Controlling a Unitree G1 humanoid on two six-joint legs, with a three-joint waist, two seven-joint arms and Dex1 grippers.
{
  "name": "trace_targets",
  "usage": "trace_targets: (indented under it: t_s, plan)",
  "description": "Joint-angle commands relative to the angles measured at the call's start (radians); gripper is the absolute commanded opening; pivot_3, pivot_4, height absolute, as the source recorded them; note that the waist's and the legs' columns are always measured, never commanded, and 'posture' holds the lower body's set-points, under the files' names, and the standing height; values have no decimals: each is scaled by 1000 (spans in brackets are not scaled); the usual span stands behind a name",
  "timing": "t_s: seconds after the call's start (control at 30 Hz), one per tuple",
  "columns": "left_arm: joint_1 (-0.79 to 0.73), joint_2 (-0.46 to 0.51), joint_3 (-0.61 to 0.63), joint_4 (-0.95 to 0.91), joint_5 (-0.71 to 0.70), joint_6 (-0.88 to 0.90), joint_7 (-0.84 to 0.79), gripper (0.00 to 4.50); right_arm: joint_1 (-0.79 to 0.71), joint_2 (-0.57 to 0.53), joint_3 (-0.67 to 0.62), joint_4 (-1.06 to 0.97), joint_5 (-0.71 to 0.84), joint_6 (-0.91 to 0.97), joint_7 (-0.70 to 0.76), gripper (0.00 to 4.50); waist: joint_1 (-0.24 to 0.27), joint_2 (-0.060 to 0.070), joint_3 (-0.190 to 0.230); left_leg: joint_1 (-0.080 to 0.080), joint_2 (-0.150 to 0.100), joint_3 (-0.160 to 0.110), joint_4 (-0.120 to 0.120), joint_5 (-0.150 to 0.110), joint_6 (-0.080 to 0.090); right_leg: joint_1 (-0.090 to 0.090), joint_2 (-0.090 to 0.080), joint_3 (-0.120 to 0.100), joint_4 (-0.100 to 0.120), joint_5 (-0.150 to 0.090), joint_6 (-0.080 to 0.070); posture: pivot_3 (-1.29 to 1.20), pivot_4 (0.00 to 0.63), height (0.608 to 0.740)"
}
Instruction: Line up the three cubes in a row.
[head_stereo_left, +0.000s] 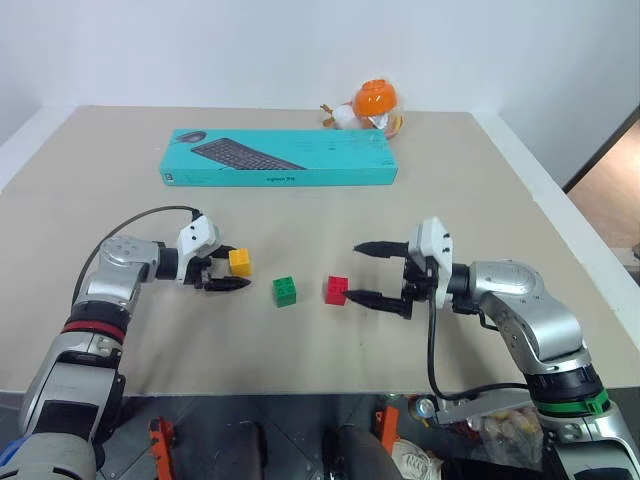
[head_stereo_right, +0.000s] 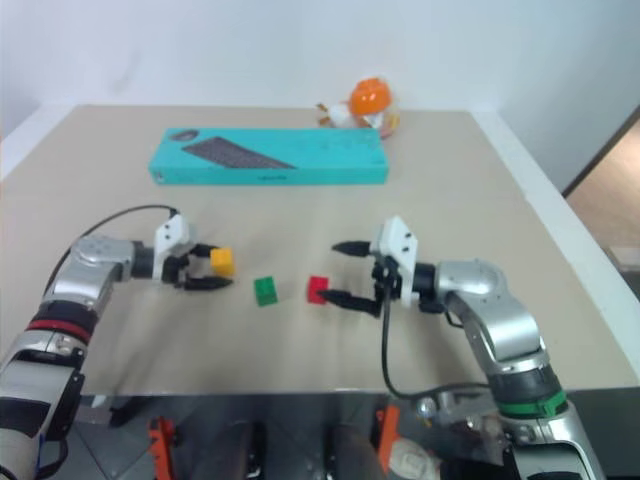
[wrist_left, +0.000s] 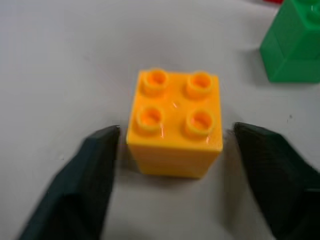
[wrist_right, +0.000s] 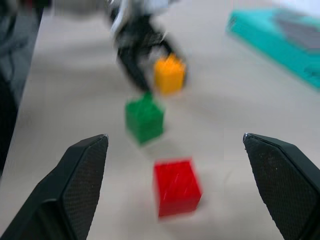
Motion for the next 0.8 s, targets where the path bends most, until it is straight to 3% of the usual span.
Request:
trace_targets:
  t_s: [0.03,0.13,0.43,0.8]
  plan:
    - [-43,1,10,8,6,-23,-9,2267,-24,2,-37,-38,38,17,-10,4500,0,0,0,0,0,0,0,0,0,0,0,0,0,0,0,0,150,740]
    - [-45,0,8,13,8,-28,-11,1335,-33,7,-29,-32,36,14,-10,4500,0,0,0,0,0,0,0,0,0,0,0,0,0,0,0,0,150,740]
    - [-15,18,27,-57,-11,-17,-10,1323,-35,2,-9,-18,2,-21,9,4500,0,0,0,0,0,0,0,0,0,0,0,0,0,0,0,0,150,740]
    - [276,133,102,-561,-170,203,-41,1323,-11,-9,-5,-24,-12,-46,26,4500,-3,0,0,0,1,-2,-1,0,0,-1,0,1,0,0,0,0,150,740]
